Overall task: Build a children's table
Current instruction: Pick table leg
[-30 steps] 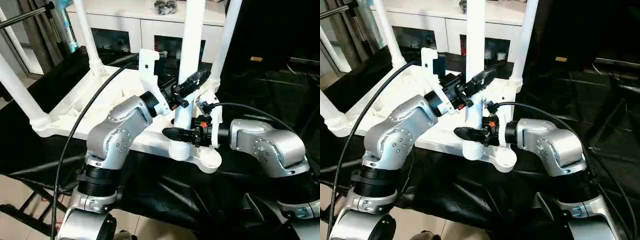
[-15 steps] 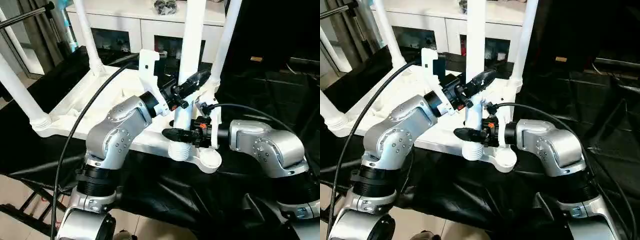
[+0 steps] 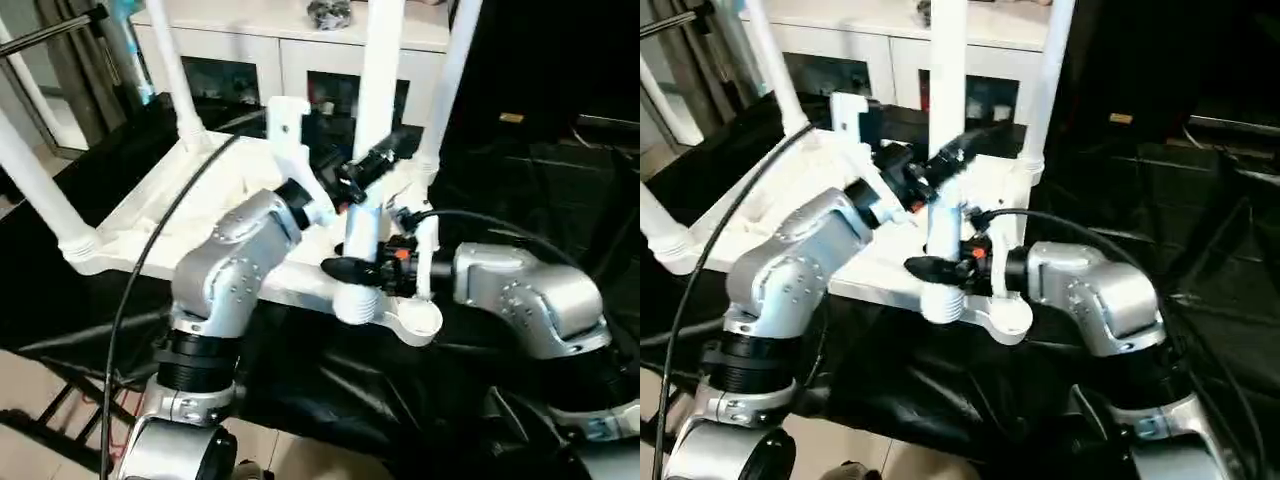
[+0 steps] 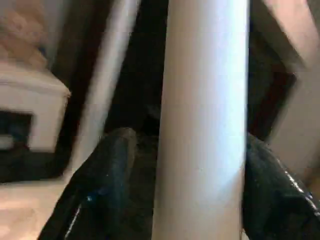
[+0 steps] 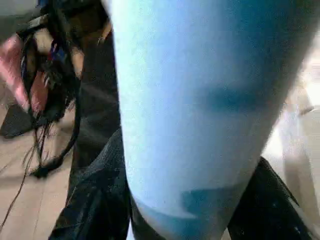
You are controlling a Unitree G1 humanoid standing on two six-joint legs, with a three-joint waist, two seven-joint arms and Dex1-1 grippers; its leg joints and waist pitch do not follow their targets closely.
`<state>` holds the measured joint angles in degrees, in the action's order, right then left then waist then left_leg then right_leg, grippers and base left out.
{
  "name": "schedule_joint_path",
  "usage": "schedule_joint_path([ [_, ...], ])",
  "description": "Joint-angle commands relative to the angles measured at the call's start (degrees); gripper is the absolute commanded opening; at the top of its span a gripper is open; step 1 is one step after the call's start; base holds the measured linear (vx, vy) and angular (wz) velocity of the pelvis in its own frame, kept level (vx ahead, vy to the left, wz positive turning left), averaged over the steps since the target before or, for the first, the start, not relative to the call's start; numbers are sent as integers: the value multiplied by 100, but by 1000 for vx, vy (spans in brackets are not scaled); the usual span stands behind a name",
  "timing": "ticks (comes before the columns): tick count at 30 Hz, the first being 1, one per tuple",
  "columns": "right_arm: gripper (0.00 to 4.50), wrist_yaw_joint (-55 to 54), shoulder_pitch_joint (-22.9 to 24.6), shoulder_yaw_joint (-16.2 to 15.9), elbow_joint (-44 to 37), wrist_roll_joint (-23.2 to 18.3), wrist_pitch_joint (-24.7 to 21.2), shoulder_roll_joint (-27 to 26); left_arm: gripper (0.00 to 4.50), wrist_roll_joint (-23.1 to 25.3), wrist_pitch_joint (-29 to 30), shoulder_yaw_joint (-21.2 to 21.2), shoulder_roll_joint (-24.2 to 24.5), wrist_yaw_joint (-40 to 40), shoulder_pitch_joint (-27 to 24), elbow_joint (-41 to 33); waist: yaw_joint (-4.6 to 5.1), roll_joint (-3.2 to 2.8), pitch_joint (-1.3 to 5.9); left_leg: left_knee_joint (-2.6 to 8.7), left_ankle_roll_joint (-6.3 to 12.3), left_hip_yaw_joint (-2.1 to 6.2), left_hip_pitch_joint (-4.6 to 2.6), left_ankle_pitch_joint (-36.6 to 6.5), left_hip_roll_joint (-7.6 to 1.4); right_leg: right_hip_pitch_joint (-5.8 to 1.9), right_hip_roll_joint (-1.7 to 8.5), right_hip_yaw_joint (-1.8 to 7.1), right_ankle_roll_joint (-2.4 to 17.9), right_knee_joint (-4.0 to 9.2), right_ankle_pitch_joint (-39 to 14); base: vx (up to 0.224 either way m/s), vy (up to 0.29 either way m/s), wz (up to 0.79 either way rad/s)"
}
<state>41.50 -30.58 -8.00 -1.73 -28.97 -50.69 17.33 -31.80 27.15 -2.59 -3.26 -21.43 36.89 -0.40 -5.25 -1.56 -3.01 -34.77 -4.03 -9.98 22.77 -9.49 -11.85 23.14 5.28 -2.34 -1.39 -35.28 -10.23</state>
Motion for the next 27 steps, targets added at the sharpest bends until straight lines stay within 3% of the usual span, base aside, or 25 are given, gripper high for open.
schedule_joint_path([
  [1,189,-149,40,173,11,-4,150,-31,337,-78,-272,-277,-49,218,142,105,-25,82,453,373,-63,-10,-108,-852,-29,-314,164,119,1172,369,-717,0,0,0],
  [2,189,-315,53,266,50,10,213,-146,337,-132,-496,-454,-144,318,191,255,-25,82,453,373,-63,-10,-108,-852,-29,-314,164,119,1172,369,-717,0,0,0],
  [3,189,-474,66,346,87,46,305,-247,337,-176,-651,-569,-191,341,222,369,-15,15,449,370,-100,-12,-117,-921,-17,-285,152,121,1133,393,-708,0,0,0],
  [7,189,-1337,74,793,353,278,849,-656,337,-207,-996,-782,-99,184,269,689,-1,9,457,389,-196,-7,-118,-992,-6,-278,152,113,1056,388,-817,0,0,0],
  [8,189,-1440,69,847,391,305,897,-692,337,-192,-1022,-785,-68,149,269,722,2,-47,460,387,-232,-2,-138,-989,-5,-261,138,111,1020,396,-780,0,0,0],
  [10,189,-1633,75,931,465,407,1054,-719,337,-150,-1043,-722,60,-97,234,797,2,-46,470,395,-256,1,-142,-977,-3,-272,135,107,1016,376,-702,0,0,0],
  [11,189,-1764,91,996,509,478,1140,-722,337,-93,-1045,-622,200,-403,188,872,-4,-157,478,387,-291,19,-148,-950,-5,-279,131,104,1040,337,-546,0,0,0],
  [12,189,-1791,104,1020,515,495,1159,-713,337,-55,-1049,-554,273,-568,162,909,11,-112,469,394,-279,11,-147,-948,-2,-270,126,101,1022,376,-519,0,0,0],
  [13,189,-1873,153,1077,504,562,1229,-675,337,108,-1057,-311,496,-1012,91,1048,8,-192,489,378,-258,13,-152,-880,7,-284,124,102,1081,324,-334,0,0,0],
  [14,189,-1895,168,1091,498,581,1249,-663,337,156,-1059,-241,557,-1127,72,1088,22,-142,473,384,-218,4,-145,-883,18,-275,114,102,1050,369,-355,0,0,0],
  [15,189,-1908,198,1113,476,610,1269,-621,337,294,-1090,-46,704,-1375,32,1175,30,-123,484,382,-187,0,-133,-863,18,-311,117,106,1087,334,-282,0,0,0],
  [16,189,-1925,238,1140,446,647,1295,-567,337,472,-1130,206,893,-1694,-19,1288,11,-169,493,377,-169,14,-141,-828,26,-305,125,103,1045,338,-314,0,0,0],
  [17,189,-1932,265,1163,428,660,1312,-535,337,613,-1221,389,1019,-1914,-48,1376,29,-174,487,379,-141,-1,-138,-822,15,-295,127,109,1046,337,-335,0,0,0],
  [18,189,-1963,366,1252,365,718,1394,-422,337,1163,-1604,1091,1498,-2760,-150,1730,23,-167,481,382,-123,-1,-136,-821,18,-297,135,110,1053,369,-401,0,0,0],
  [19,189,-1963,366,1252,365,718,1394,-422,337,1163,-1604,1091,1498,-2760,-150,1730,23,-192,488,391,-107,-2,-147,-859,18,-288,130,119,947,376,-578,0,0,0],
  [21,189,-1935,436,1310,333,742,1477,-348,337,1403,-1810,1426,1715,-3235,-171,1953,45,-180,479,397,-173,-9,-137,-862,18,-306,139,122,1003,367,-524,0,0,0],
  [23,189,-1796,575,1345,293,798,1577,-134,337,1583,-1977,1754,1888,-3852,-142,2266,41,-272,476,402,-195,-7,-154,-973,16,-283,149,122,1049,381,-660,0,0,0],
  [24,189,-1705,662,1352,268,827,1606,-3,337,1723,-2138,1950,1972,-4219,-109,2480,52,-240,466,411,-198,-12,-159,-1069,14,-292,146,125,1054,411,-698,0,0,0],
  [26,189,-1626,746,1363,230,839,1612,109,337,1876,-2325,2141,2043,-4539,-71,2691,52,-235,469,415,-197,-12,-155,-1124,13,-307,147,129,1081,389,-725,0,0,0],
  [27,189,-1577,825,1397,149,804,1586,181,337,2056,-2515,2317,2084,-4750,-11,2923,62,-312,469,409,-180,-10,-161,-1215,17,-302,163,129,1117,413,-814,0,0,0],
])
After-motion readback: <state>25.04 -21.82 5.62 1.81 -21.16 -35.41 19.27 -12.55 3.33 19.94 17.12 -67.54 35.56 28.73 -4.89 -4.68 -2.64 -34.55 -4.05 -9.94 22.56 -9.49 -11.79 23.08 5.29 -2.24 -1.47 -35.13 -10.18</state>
